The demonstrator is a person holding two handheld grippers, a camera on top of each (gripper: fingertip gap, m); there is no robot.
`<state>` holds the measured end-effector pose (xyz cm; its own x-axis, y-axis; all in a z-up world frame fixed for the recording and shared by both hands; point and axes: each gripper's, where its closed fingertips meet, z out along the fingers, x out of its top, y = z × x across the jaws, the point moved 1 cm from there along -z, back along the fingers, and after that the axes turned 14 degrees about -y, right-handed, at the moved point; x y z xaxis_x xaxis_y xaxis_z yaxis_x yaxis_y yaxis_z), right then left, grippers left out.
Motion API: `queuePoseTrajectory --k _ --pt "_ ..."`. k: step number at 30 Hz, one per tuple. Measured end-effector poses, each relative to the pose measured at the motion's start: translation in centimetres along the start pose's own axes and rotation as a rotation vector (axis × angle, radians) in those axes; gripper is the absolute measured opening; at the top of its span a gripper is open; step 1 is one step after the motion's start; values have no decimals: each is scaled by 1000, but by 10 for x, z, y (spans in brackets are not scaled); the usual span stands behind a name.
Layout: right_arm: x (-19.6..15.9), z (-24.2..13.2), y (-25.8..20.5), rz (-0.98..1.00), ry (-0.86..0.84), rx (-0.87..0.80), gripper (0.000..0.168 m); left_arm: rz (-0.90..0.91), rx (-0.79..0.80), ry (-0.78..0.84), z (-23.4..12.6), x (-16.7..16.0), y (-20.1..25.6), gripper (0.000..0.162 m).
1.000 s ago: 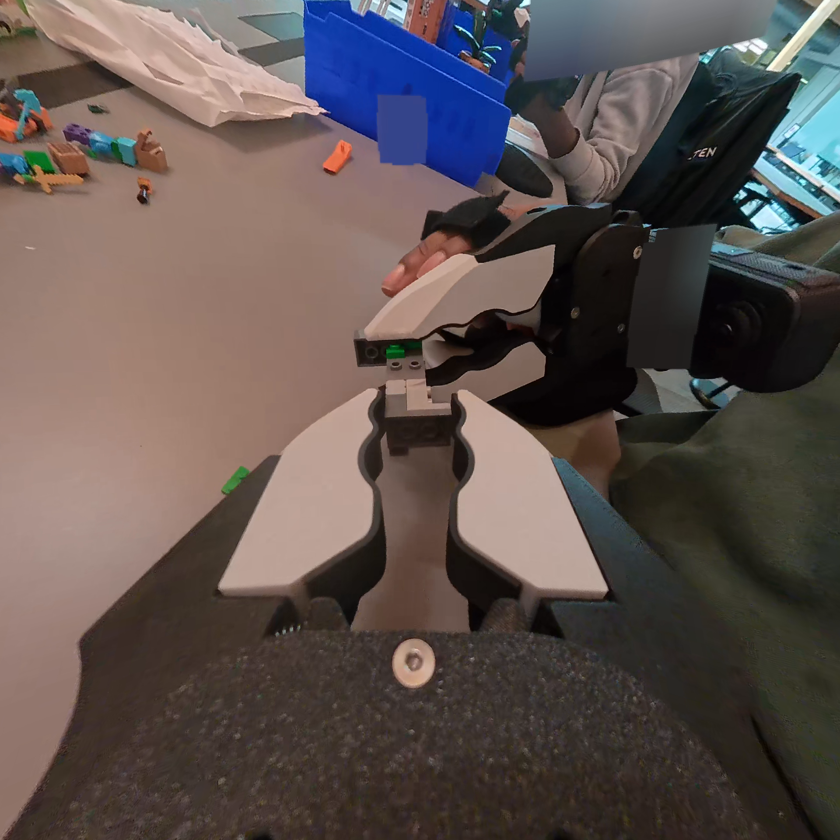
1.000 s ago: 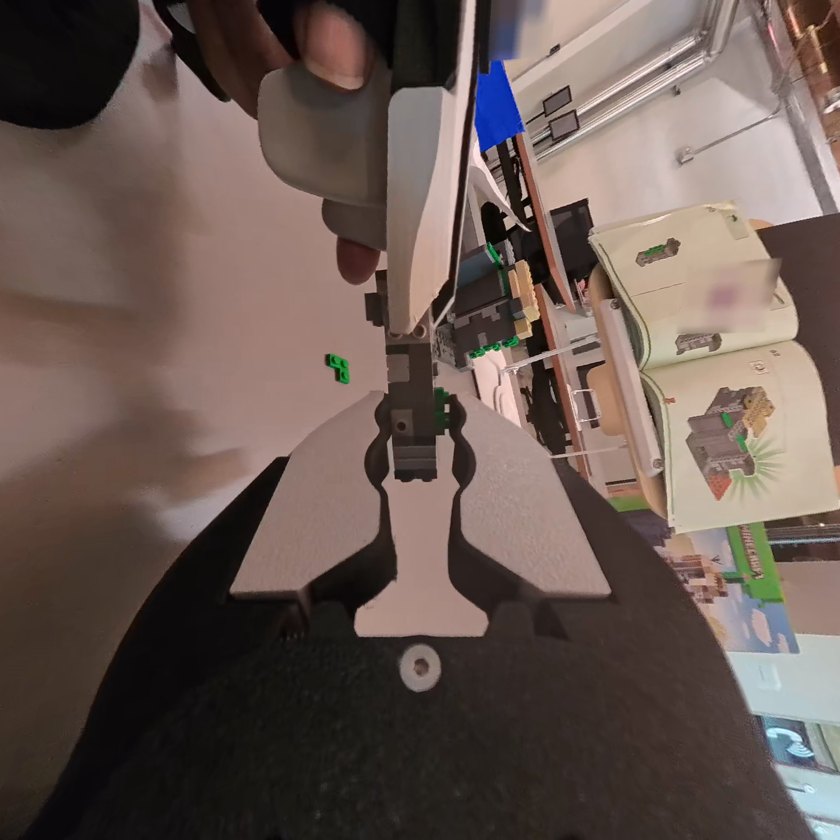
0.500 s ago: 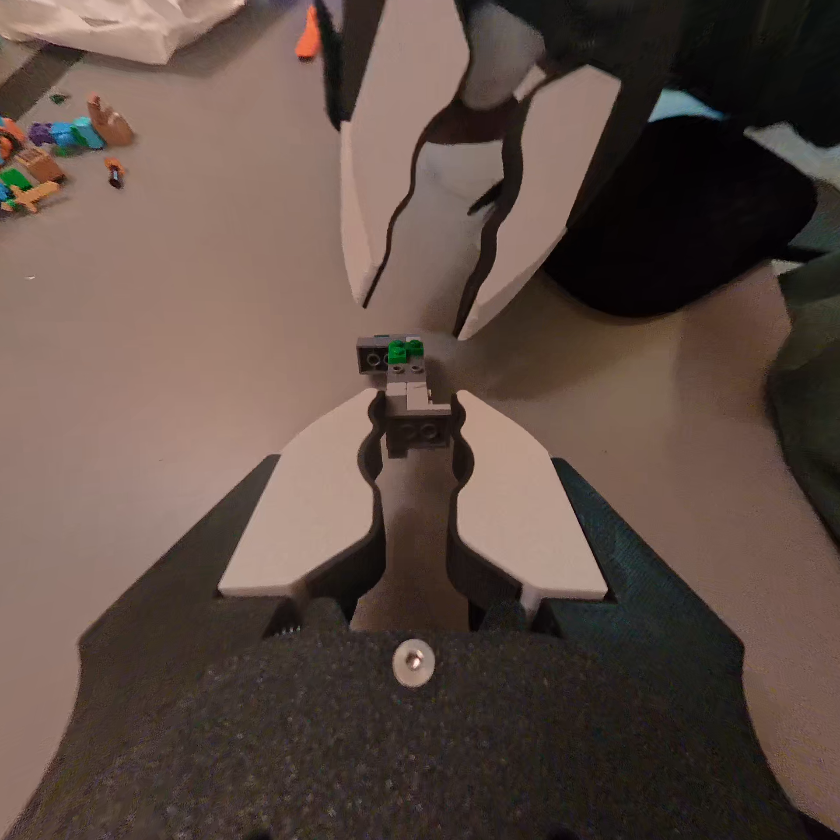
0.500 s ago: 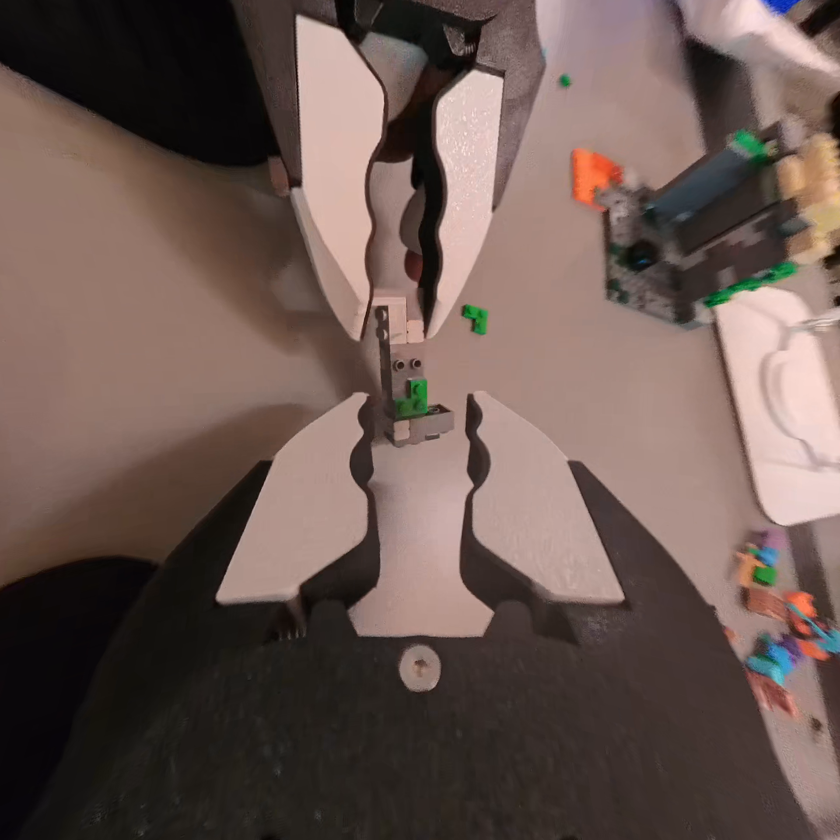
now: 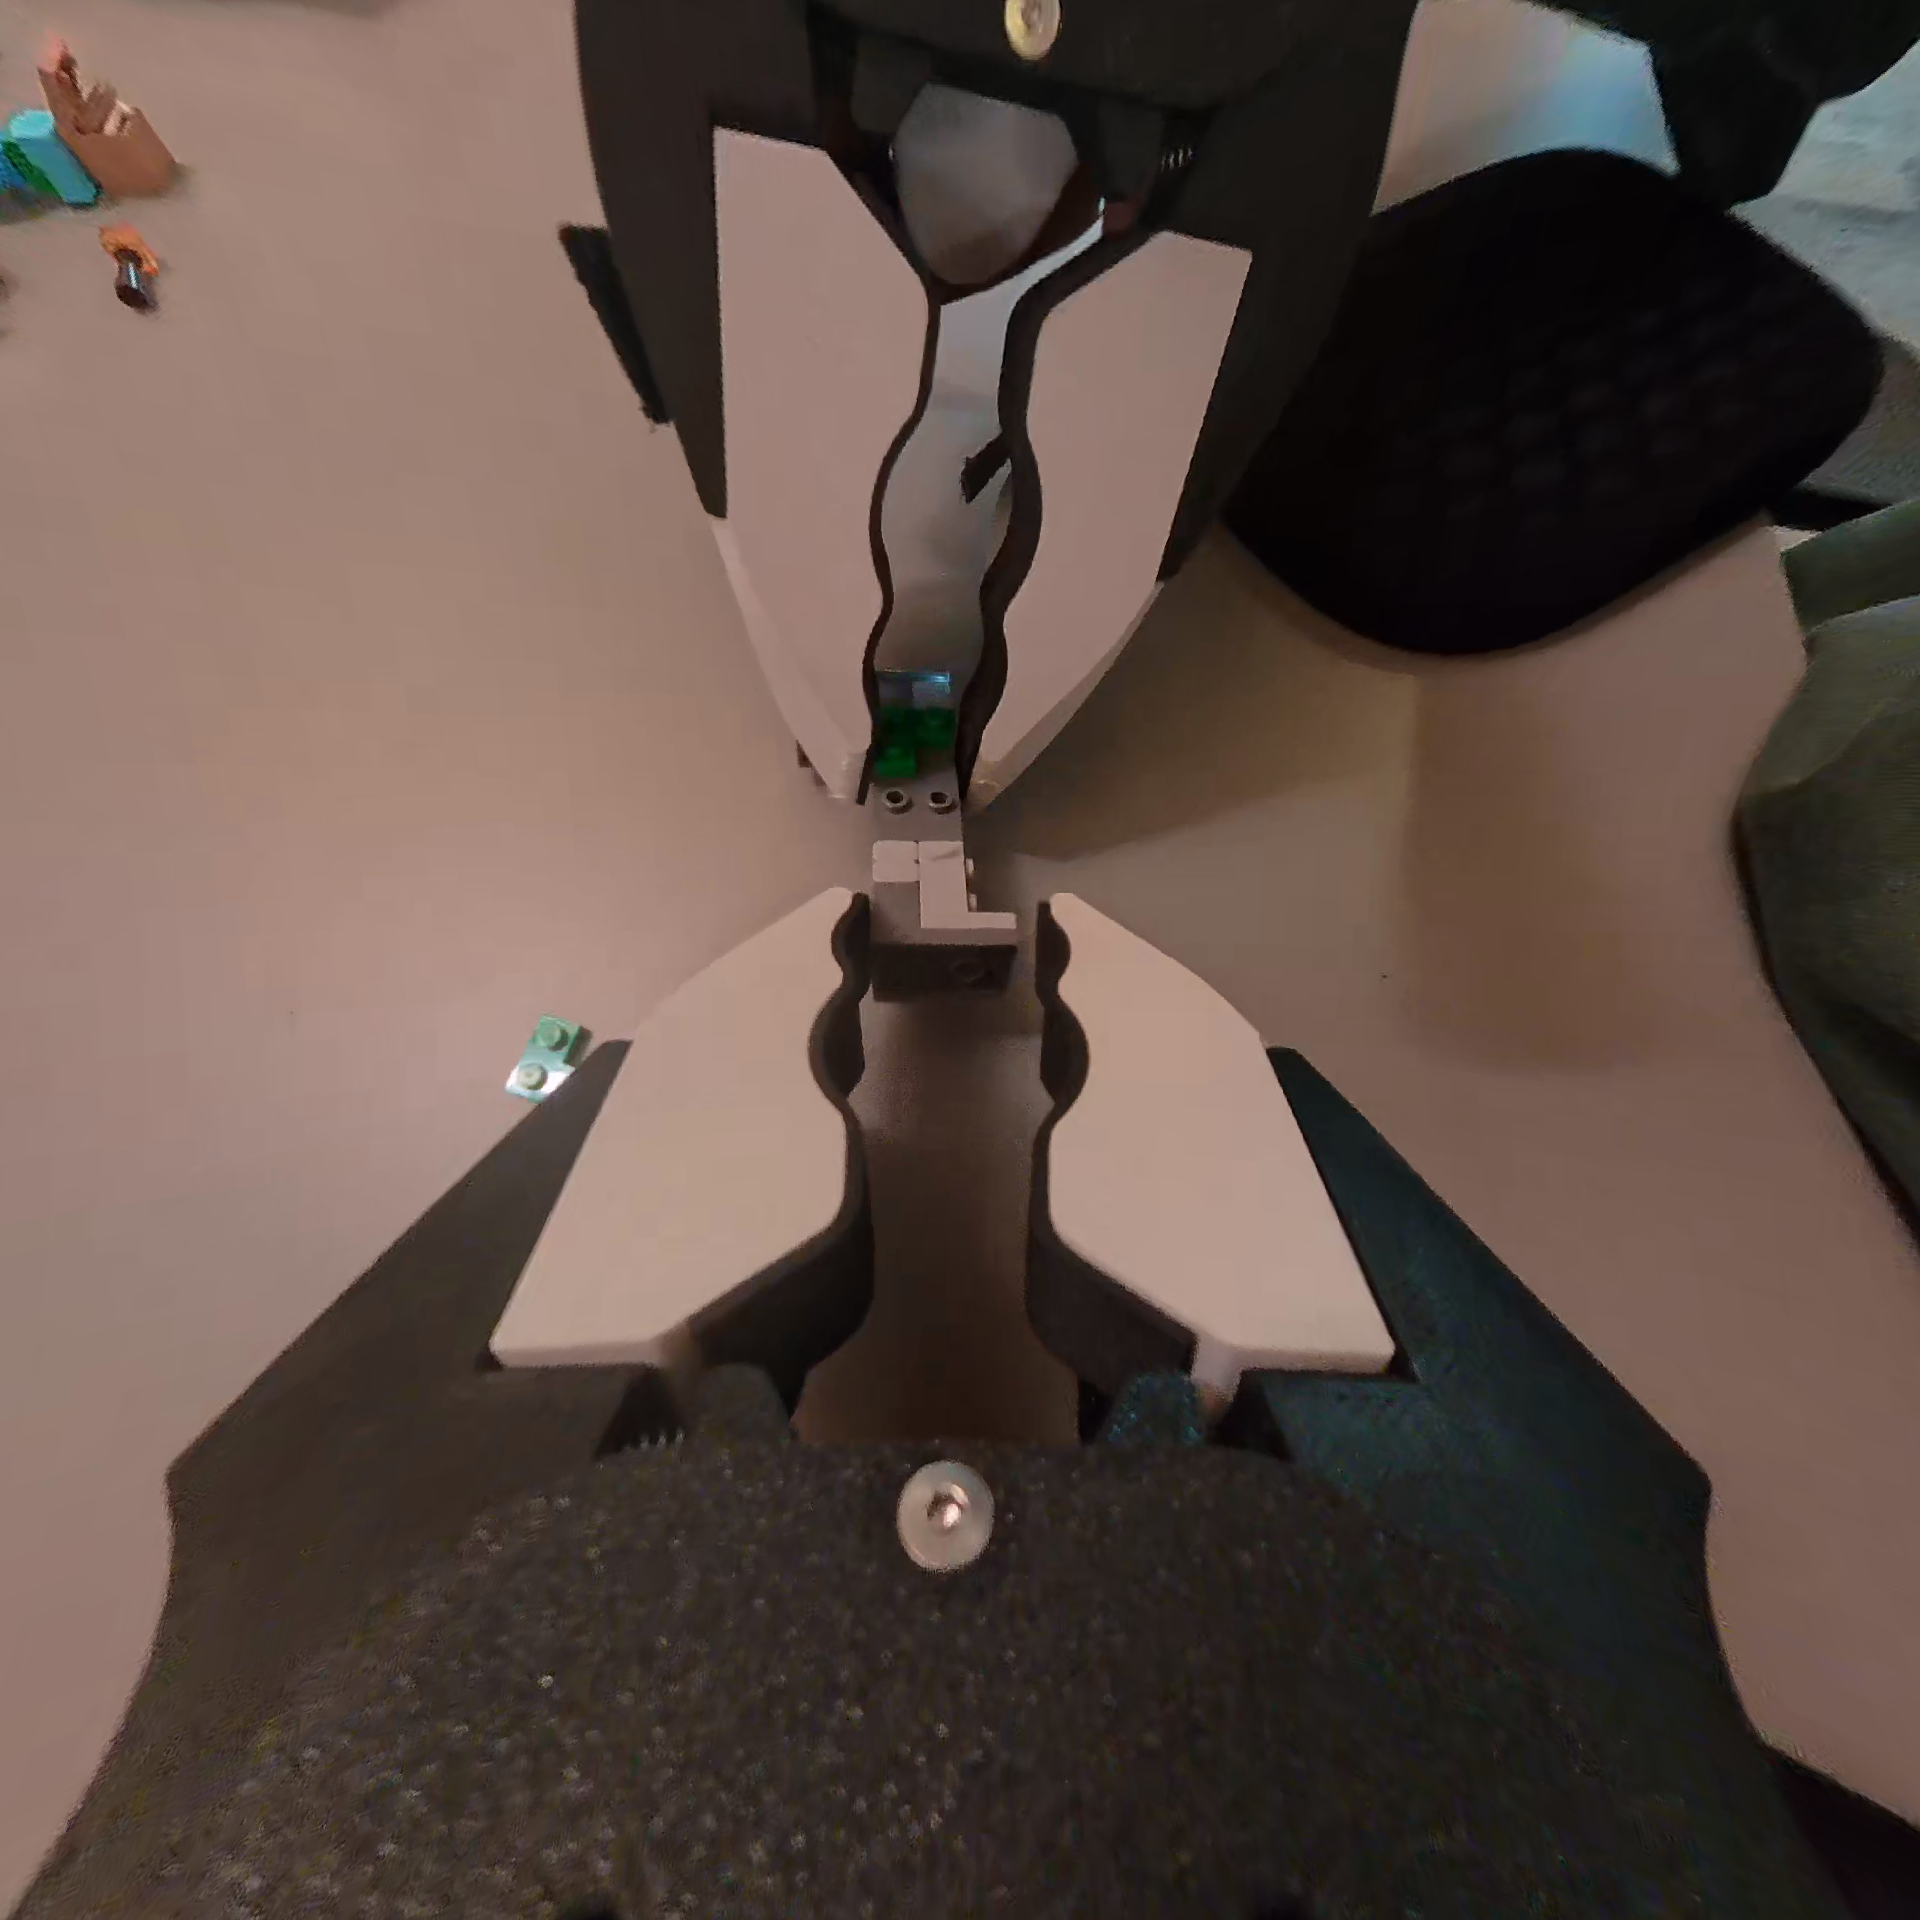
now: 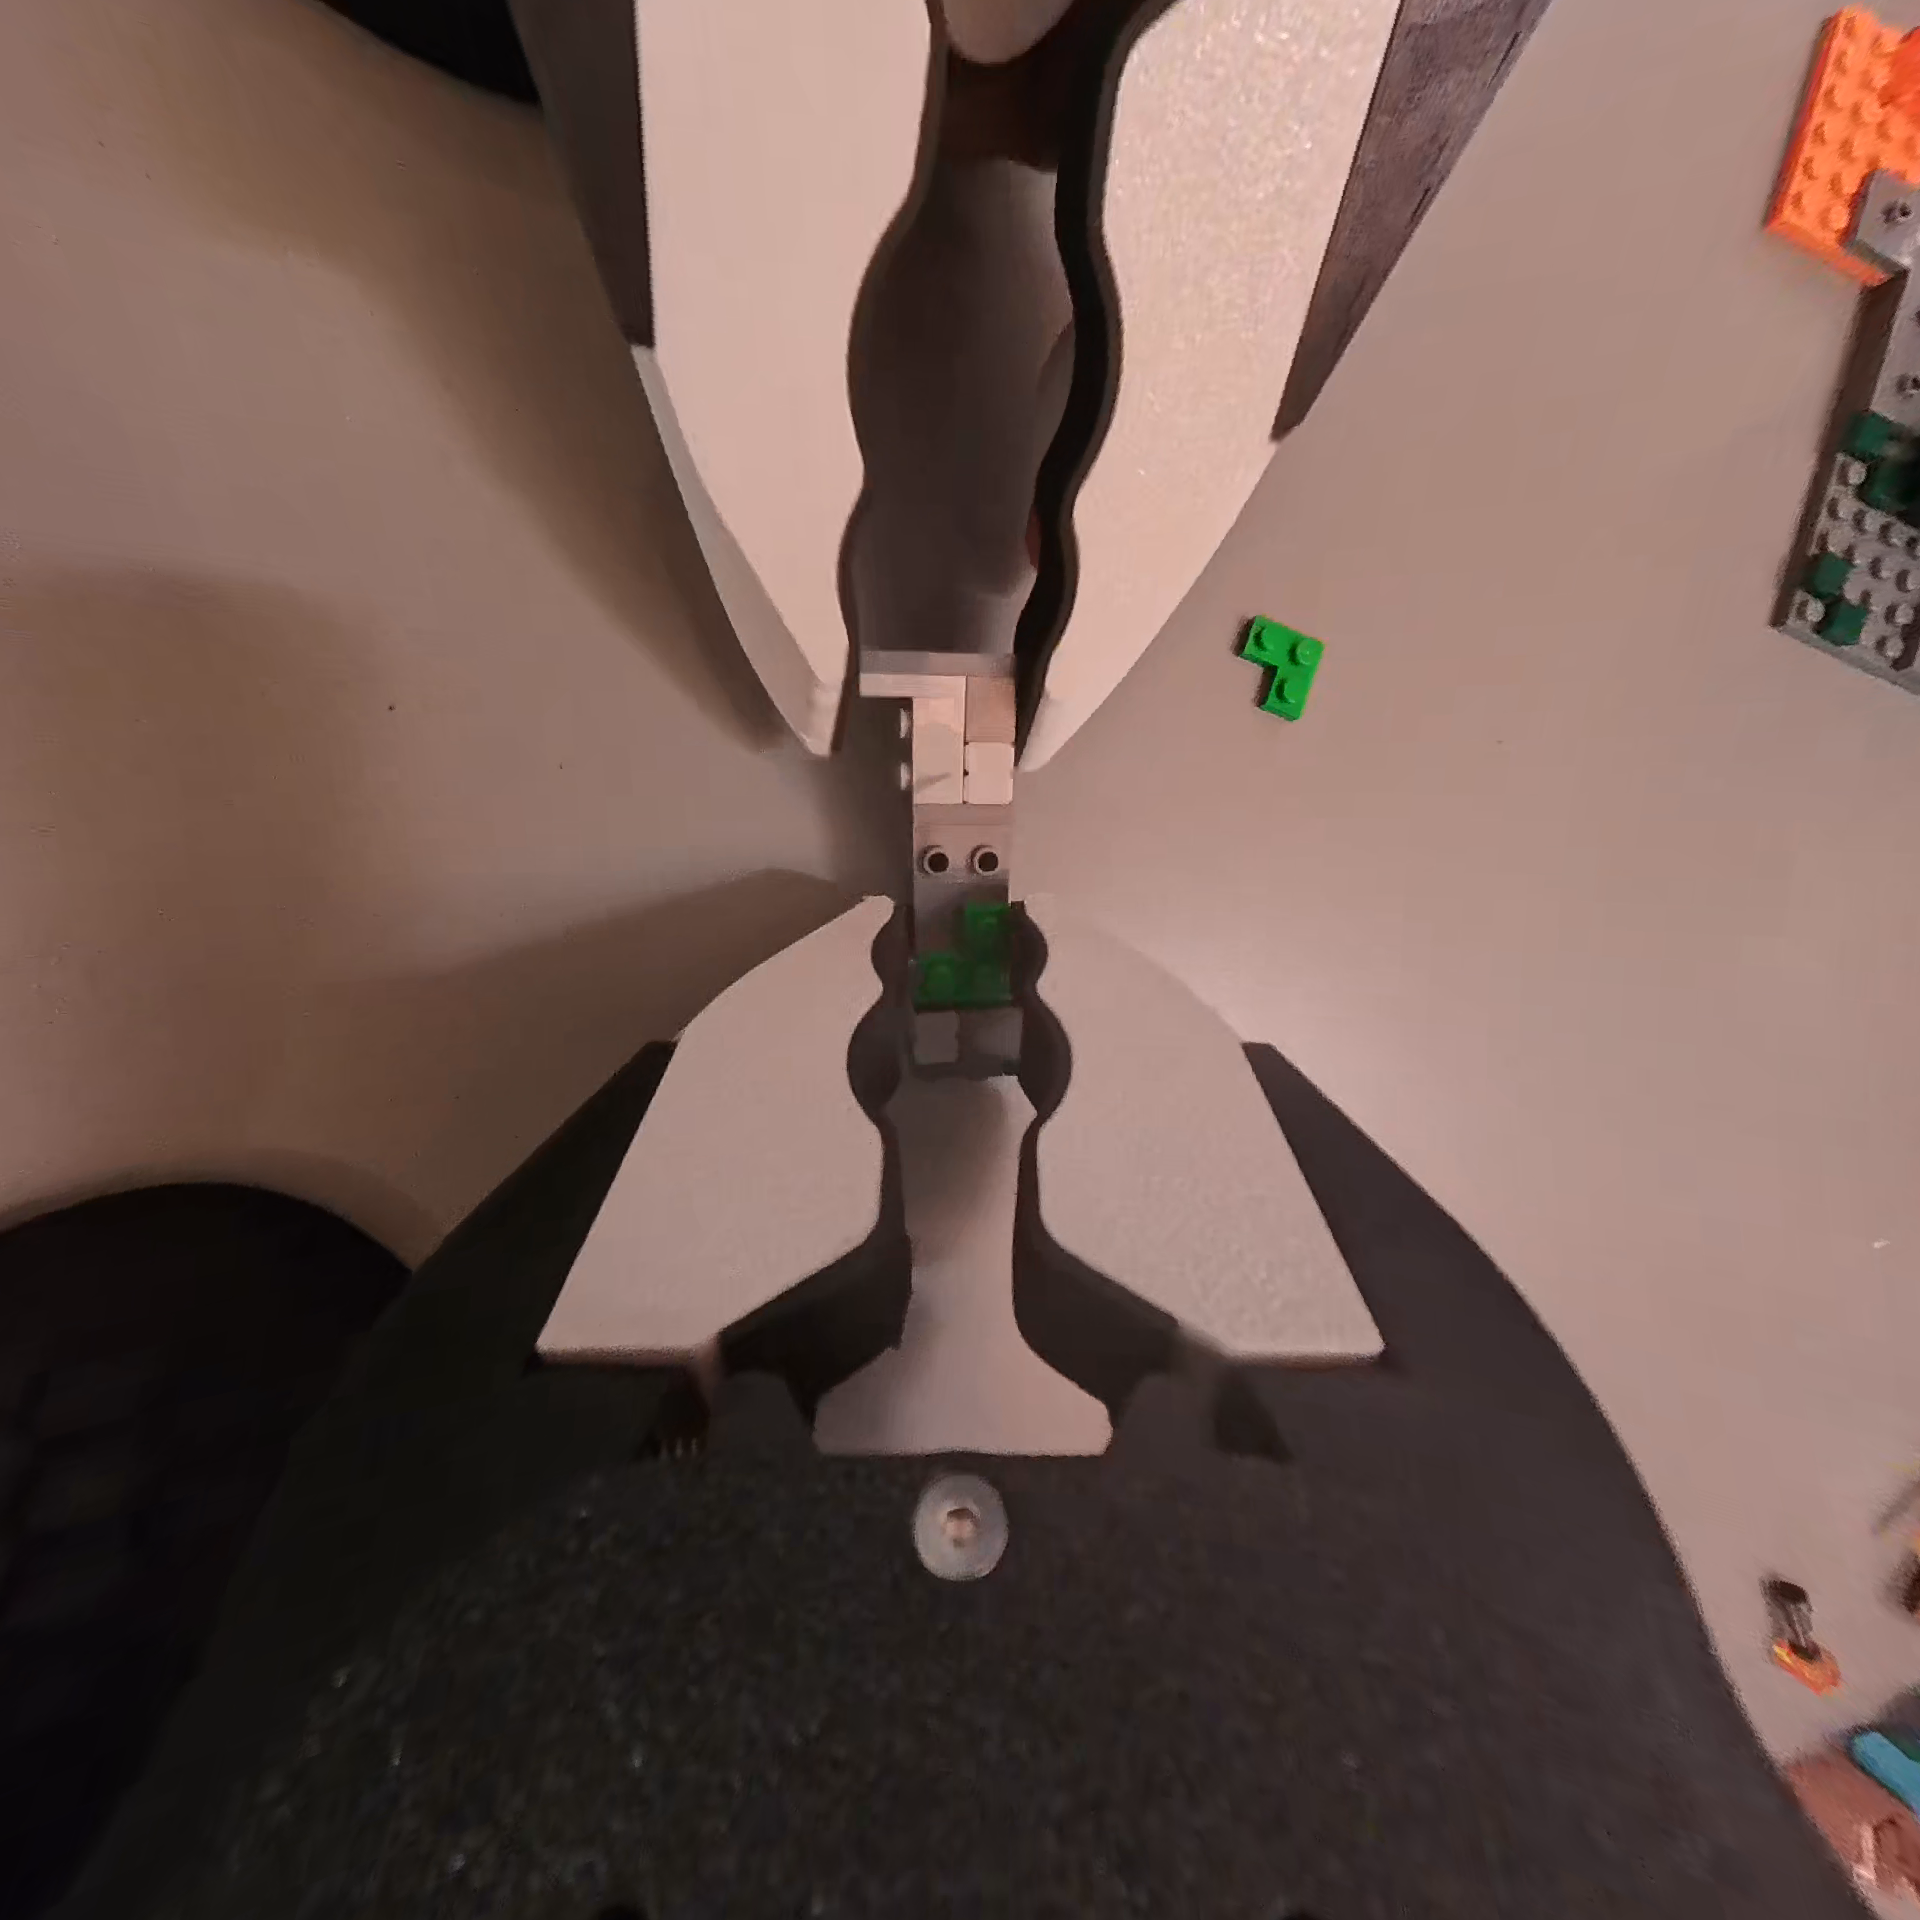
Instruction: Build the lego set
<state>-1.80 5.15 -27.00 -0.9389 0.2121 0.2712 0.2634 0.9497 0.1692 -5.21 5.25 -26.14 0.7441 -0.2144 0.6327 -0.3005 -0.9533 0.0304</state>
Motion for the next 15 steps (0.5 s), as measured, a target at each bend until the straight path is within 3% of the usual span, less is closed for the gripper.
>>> queuePoseTrajectory --k 5,8,15 --pt "-9 1 3 30 -39 -6 17 -90 62 40 -24 -5 -30 31" --pt "-11 0 4 37 -49 -11 17 -146 185 -56 -19 -24 -58 30" --pt "-7 -5 7 54 -16 -34 21 -233 254 -135 -6 -31 -74 24"
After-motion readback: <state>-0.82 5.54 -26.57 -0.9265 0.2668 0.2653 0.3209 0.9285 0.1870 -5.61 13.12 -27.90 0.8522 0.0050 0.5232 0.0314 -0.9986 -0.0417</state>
